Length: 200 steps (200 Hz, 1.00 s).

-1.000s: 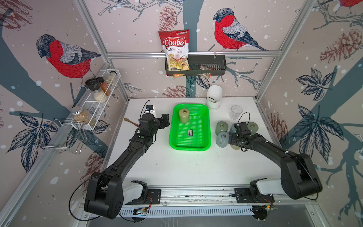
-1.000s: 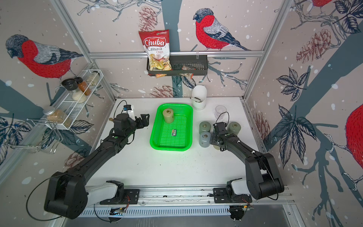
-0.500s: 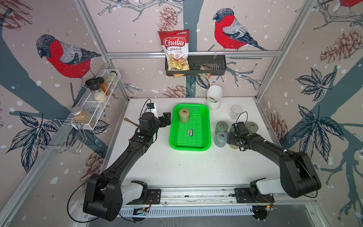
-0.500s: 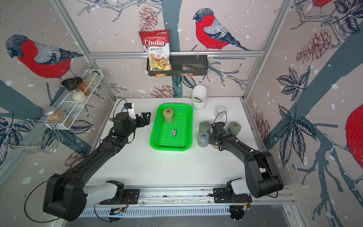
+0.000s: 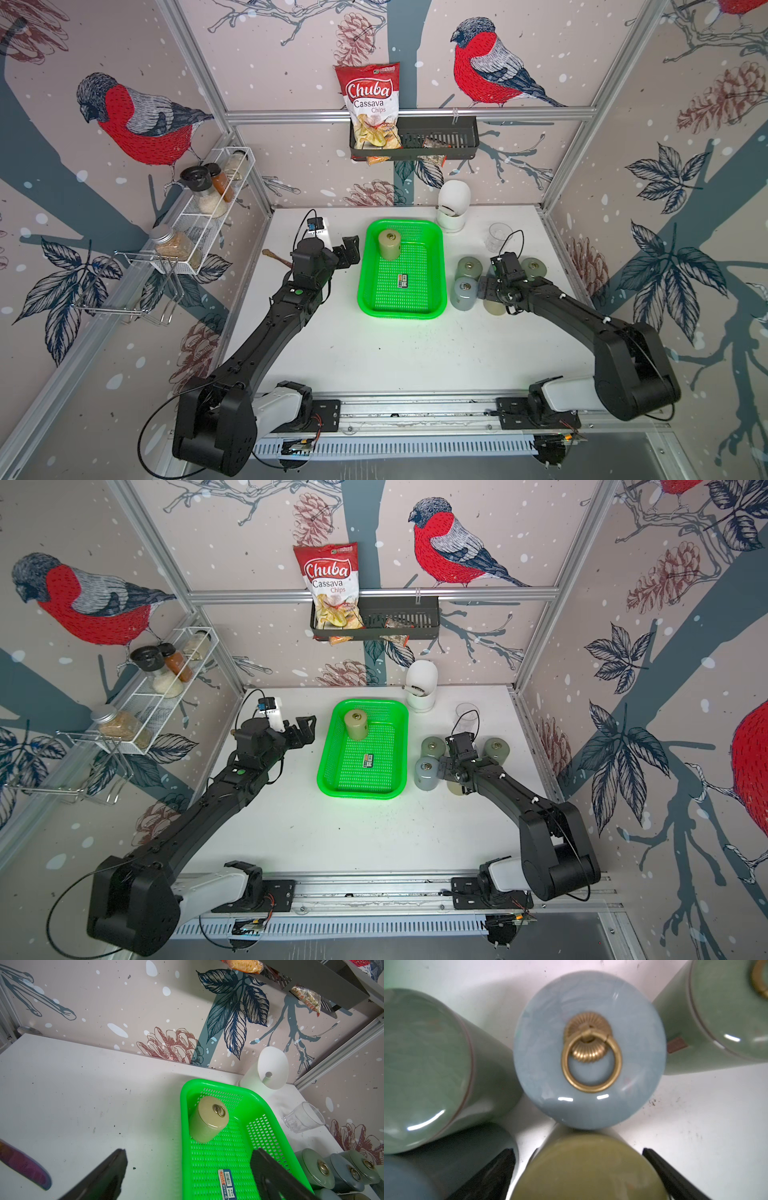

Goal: Take the tea canister out of the basket
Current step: Place the tea canister at the center of the board.

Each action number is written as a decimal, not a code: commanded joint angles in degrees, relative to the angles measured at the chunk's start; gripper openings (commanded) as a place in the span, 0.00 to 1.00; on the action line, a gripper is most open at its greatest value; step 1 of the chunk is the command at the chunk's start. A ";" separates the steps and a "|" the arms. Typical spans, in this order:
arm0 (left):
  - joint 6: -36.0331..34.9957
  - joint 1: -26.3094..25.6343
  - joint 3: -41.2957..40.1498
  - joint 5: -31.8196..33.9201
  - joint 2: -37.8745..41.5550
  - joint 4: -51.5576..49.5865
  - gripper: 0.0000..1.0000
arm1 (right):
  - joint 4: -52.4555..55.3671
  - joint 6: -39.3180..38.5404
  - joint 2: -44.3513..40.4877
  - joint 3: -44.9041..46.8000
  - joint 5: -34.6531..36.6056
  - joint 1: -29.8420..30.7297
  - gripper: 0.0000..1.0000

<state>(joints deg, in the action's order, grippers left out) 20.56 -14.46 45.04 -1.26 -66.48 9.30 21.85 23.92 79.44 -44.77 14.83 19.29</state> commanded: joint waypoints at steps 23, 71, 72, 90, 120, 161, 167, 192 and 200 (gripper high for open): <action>-1.13 -0.14 1.16 0.82 0.92 -1.00 0.97 | 4.47 -1.06 -3.09 -4.36 2.02 1.24 1.00; -0.75 -0.13 1.32 0.98 1.50 -1.13 0.97 | 11.06 -1.86 -6.68 -10.93 5.67 2.79 1.00; -0.72 -0.09 1.30 0.99 1.52 -1.08 0.97 | 11.13 -1.86 -6.76 -10.98 5.70 2.78 1.00; -0.74 -0.15 1.34 1.17 1.78 -1.18 0.97 | 11.57 -2.72 -7.37 -13.14 5.68 4.17 1.00; -0.58 -0.11 1.38 1.69 2.61 -1.47 0.97 | 7.54 -6.35 -6.92 -15.65 5.48 10.22 1.00; -0.50 -0.06 1.21 3.09 4.10 -2.44 0.97 | 0.83 -12.64 0.94 -22.85 -2.17 17.58 1.00; -0.52 -0.05 1.19 3.31 4.29 -2.58 0.97 | -0.30 -13.98 2.52 -24.08 -2.67 18.76 1.00; -0.65 -0.06 1.02 3.59 5.20 -3.57 0.97 | -5.67 -19.02 9.54 -28.83 -5.10 21.72 1.00; -0.69 -0.12 0.80 3.84 5.47 -3.80 0.97 | -6.63 -19.84 12.08 -30.68 -6.33 21.97 1.00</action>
<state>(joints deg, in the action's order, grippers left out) 20.53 -14.46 45.89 1.61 -61.78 6.24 21.89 9.87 86.61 -71.68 12.51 40.18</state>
